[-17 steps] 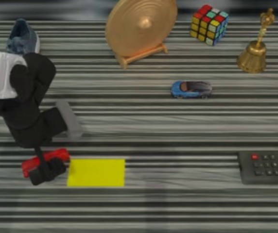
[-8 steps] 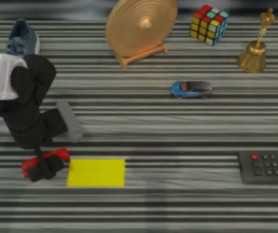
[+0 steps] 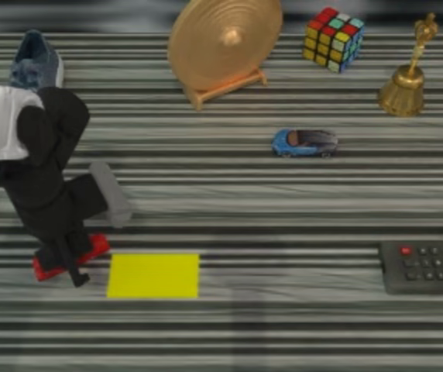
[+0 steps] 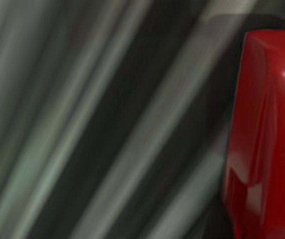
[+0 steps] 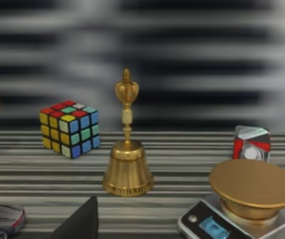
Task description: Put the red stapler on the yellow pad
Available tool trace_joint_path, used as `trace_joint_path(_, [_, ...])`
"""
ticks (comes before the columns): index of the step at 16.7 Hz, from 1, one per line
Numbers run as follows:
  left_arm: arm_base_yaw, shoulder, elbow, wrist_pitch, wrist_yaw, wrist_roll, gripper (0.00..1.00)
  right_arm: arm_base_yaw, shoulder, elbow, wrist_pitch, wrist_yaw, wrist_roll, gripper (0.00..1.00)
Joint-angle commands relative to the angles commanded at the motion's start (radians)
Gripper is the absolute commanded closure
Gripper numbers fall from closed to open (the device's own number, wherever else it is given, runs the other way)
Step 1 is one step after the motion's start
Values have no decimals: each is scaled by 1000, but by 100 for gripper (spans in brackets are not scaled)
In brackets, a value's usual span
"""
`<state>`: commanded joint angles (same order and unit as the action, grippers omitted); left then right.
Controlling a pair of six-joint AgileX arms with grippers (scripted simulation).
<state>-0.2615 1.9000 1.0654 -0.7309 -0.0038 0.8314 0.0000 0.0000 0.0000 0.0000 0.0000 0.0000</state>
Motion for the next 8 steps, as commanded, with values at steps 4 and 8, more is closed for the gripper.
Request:
trace_joint_path(4, [0, 0, 0, 0, 0, 0, 100, 0, 0, 0, 0, 0, 0, 0])
trace_joint_path(8, [0, 0, 0, 0, 0, 0, 100, 0, 0, 0, 0, 0, 0, 0])
